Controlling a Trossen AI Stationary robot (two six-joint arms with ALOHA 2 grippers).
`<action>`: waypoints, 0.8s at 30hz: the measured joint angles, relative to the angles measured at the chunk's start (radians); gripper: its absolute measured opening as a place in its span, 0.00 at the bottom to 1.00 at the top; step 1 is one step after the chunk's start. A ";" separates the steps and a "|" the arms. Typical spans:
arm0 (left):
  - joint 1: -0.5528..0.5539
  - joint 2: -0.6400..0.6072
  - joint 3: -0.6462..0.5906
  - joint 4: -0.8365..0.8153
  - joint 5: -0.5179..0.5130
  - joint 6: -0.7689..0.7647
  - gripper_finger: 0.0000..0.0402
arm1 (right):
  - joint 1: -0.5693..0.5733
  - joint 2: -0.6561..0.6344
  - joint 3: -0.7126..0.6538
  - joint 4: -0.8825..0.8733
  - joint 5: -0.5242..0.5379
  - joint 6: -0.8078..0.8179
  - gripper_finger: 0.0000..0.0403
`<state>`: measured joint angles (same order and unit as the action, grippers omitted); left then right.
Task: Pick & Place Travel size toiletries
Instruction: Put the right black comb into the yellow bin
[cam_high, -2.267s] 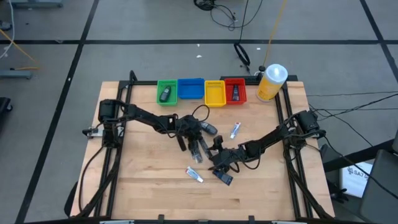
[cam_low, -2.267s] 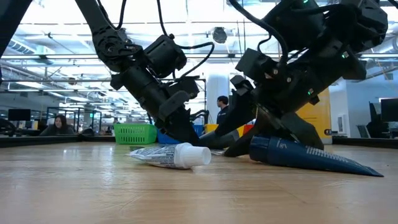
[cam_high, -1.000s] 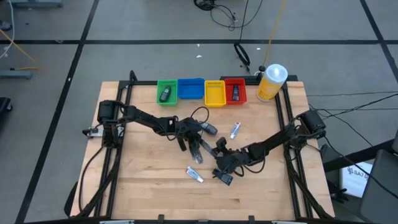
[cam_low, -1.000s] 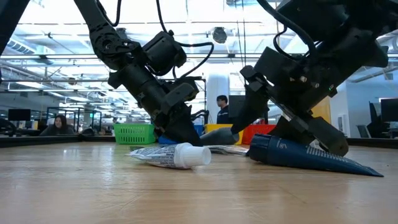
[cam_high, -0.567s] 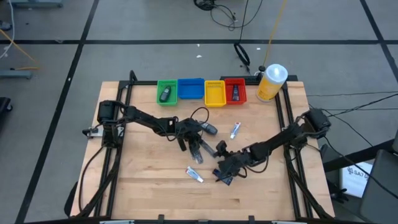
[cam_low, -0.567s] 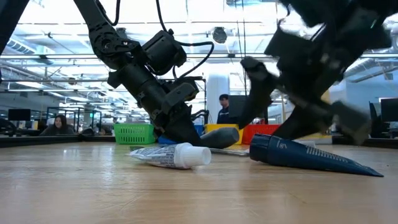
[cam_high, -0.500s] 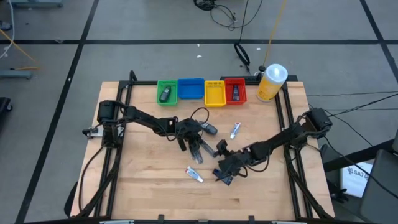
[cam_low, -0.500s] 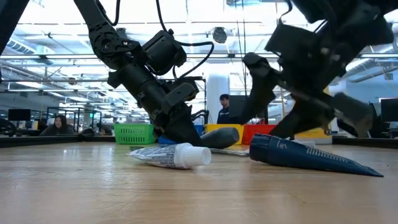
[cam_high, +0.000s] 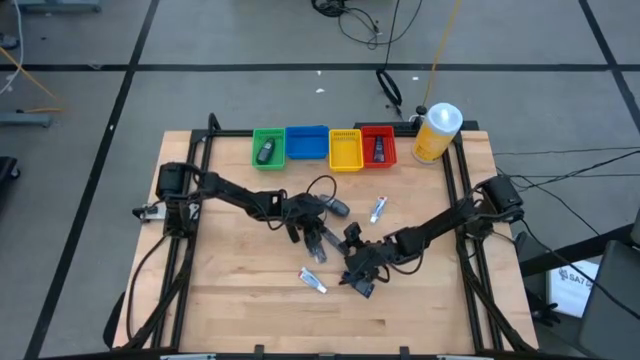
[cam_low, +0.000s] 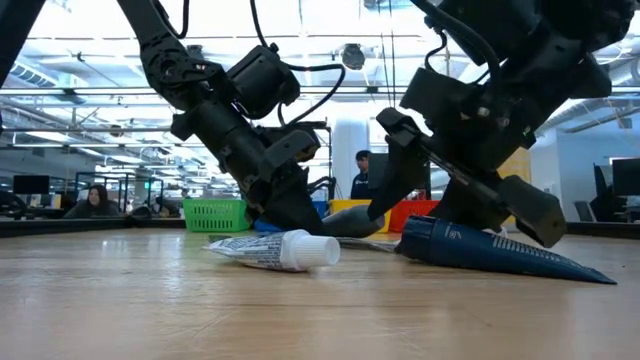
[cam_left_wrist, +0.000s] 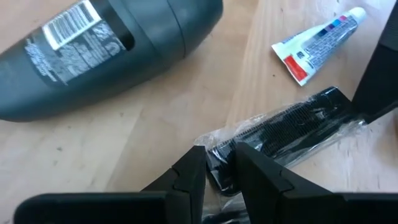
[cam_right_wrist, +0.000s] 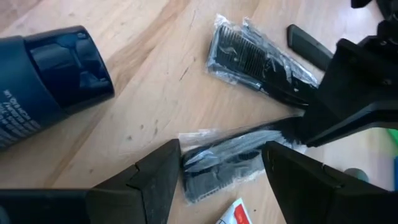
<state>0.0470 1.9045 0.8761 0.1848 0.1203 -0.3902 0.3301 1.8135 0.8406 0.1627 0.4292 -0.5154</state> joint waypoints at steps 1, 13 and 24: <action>-0.004 0.000 0.000 0.000 0.000 -0.003 0.23 | -0.001 0.000 0.000 -0.001 0.010 -0.001 0.56; -0.014 -0.001 0.000 -0.007 0.008 0.010 0.23 | 0.064 -0.002 -0.004 -0.020 0.203 0.005 0.56; -0.016 -0.006 0.000 0.004 0.136 0.043 0.23 | 0.079 -0.020 -0.004 -0.084 0.232 0.182 0.56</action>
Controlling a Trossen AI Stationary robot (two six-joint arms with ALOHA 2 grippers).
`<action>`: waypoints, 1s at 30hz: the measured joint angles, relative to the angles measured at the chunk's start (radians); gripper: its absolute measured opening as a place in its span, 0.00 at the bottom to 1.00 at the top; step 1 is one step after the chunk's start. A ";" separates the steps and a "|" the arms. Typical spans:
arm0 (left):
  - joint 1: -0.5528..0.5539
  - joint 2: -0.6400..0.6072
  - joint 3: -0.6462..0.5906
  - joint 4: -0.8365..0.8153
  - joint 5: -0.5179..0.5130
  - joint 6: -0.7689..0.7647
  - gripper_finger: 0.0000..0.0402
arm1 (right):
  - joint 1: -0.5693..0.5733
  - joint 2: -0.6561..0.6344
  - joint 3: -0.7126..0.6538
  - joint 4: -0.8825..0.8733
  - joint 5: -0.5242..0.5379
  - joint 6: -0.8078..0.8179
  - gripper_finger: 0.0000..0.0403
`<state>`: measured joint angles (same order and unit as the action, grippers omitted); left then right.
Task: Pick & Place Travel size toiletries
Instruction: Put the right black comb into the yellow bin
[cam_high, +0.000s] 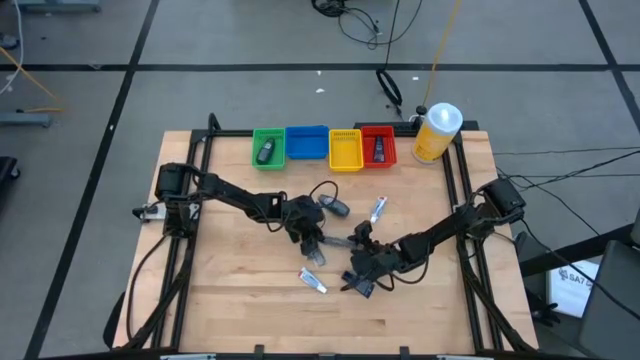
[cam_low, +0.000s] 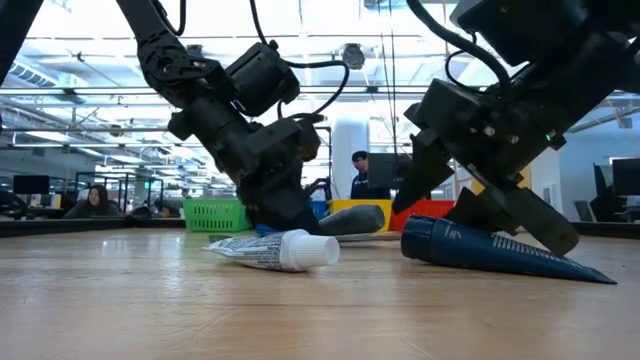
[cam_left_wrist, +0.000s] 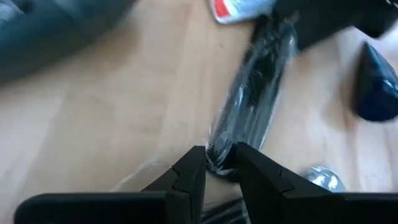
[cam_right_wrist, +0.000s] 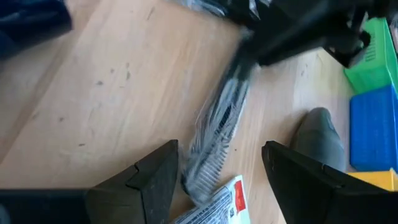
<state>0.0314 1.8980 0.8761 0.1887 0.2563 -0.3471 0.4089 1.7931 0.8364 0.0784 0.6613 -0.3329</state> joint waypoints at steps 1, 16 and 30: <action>-0.001 0.000 0.000 0.010 0.009 0.015 0.23 | 0.000 0.000 0.000 0.000 -0.002 0.010 0.56; -0.065 0.000 -0.002 0.208 0.034 0.268 0.23 | -0.084 -0.006 0.003 -0.032 -0.144 0.194 0.48; -0.071 -0.129 0.001 0.122 -0.161 0.364 0.23 | -0.223 -0.005 0.004 -0.047 -0.396 0.267 0.38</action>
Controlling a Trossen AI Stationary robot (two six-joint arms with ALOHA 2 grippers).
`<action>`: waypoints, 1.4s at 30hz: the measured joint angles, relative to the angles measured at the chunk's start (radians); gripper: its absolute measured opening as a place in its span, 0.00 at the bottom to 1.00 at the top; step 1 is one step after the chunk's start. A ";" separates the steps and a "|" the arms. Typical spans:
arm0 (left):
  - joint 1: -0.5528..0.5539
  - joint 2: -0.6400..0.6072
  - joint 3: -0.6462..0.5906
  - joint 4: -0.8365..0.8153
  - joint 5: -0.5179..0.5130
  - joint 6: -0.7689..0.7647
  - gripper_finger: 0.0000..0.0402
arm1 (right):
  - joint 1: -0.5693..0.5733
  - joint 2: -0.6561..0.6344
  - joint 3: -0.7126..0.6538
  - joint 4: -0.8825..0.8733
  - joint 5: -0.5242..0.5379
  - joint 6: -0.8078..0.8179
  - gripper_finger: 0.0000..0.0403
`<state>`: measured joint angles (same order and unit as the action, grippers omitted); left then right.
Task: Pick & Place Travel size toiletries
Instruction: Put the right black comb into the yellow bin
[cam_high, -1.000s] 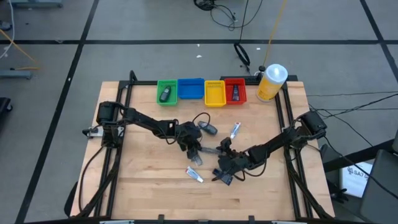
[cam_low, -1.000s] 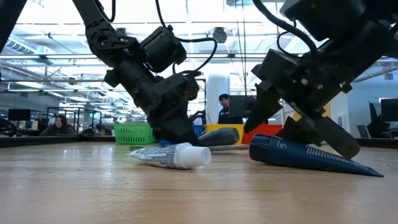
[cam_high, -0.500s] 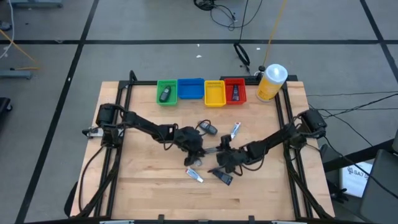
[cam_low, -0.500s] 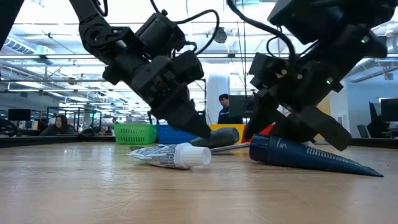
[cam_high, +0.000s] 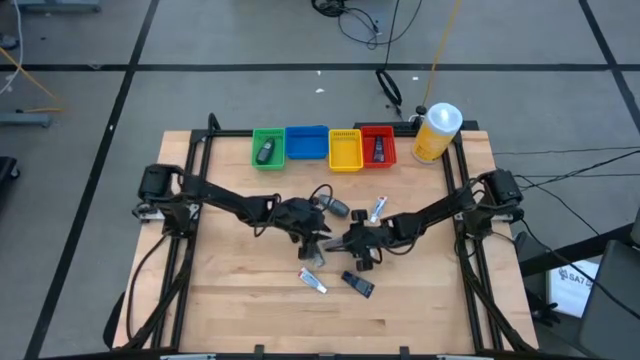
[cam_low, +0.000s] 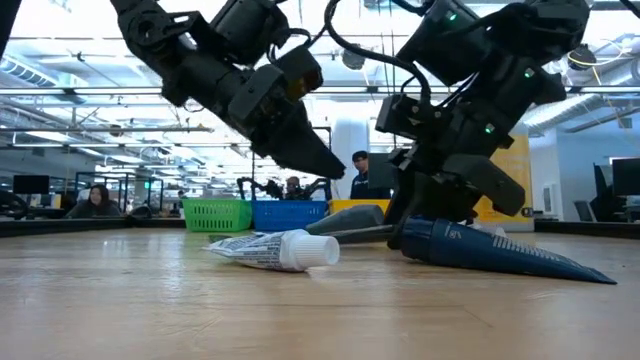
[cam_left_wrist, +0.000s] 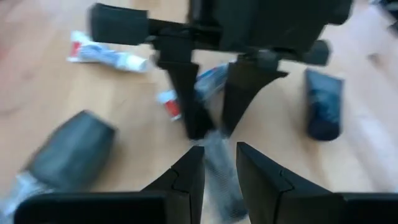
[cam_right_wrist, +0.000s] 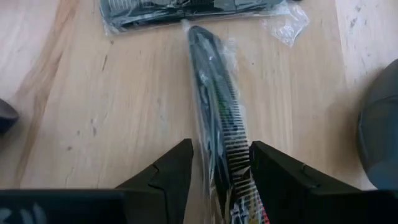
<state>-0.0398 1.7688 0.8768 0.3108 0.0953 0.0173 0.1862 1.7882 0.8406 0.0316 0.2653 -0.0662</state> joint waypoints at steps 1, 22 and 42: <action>-0.003 -0.020 0.000 -0.039 -0.031 0.003 0.23 | -0.002 0.000 0.000 0.001 0.001 -0.005 0.36; -0.021 -0.245 -0.544 0.491 -0.587 -0.146 0.23 | -0.271 -0.420 -0.004 0.029 0.040 0.099 0.02; 0.066 -0.232 -0.558 0.425 -0.943 -0.281 0.23 | -0.745 0.003 0.032 0.616 -0.186 0.541 0.02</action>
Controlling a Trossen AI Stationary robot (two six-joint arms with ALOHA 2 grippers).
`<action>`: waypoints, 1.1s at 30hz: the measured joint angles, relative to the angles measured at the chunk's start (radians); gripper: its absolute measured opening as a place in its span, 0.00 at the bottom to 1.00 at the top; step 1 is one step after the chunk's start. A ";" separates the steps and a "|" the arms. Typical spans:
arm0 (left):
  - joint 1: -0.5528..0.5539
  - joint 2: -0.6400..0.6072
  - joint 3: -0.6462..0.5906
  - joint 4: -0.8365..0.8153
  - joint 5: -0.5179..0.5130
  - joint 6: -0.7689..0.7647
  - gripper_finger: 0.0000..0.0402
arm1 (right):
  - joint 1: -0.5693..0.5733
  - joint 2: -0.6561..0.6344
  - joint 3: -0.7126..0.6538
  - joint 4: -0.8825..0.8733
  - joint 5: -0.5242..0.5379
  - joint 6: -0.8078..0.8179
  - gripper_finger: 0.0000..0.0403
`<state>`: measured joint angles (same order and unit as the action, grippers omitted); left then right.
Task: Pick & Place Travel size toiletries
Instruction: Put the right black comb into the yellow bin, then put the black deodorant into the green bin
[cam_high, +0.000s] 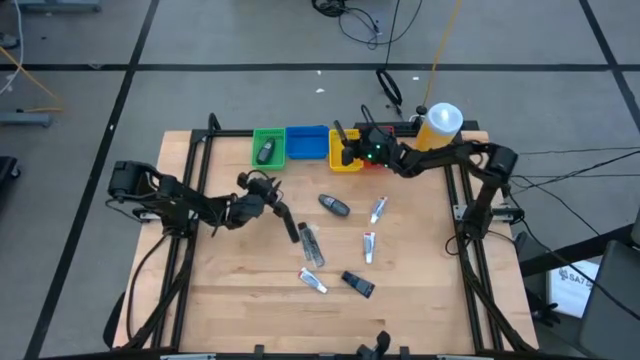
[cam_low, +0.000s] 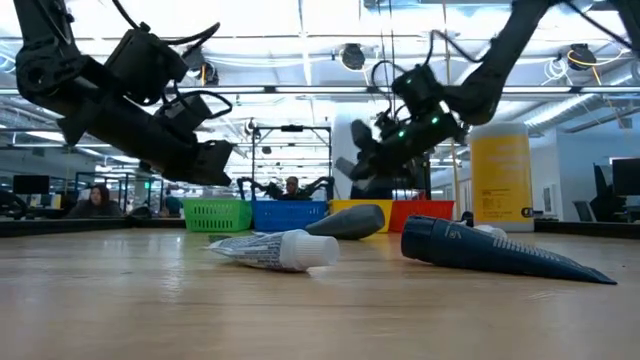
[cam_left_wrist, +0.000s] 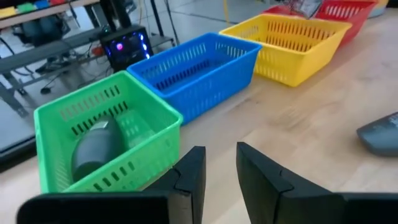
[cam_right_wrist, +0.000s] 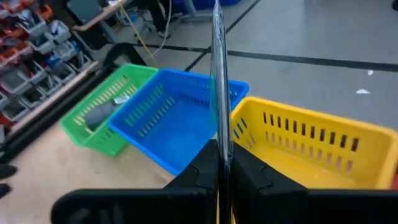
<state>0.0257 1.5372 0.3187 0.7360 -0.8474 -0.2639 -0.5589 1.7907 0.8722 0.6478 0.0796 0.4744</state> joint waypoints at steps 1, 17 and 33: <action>0.000 0.000 0.000 -0.006 0.000 -0.011 0.23 | 0.000 0.017 0.009 -0.005 0.000 0.000 0.02; -0.020 0.001 0.000 -0.034 0.001 -0.005 0.23 | 0.004 0.068 0.047 -0.133 0.048 0.006 0.18; -0.020 0.000 0.001 0.082 0.063 0.184 0.23 | 0.095 -0.111 0.039 -0.122 -0.162 -0.376 0.49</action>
<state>0.0059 1.5368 0.3202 0.8180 -0.7848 -0.0795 -0.4639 1.6799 0.9108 0.5262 -0.0821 0.0989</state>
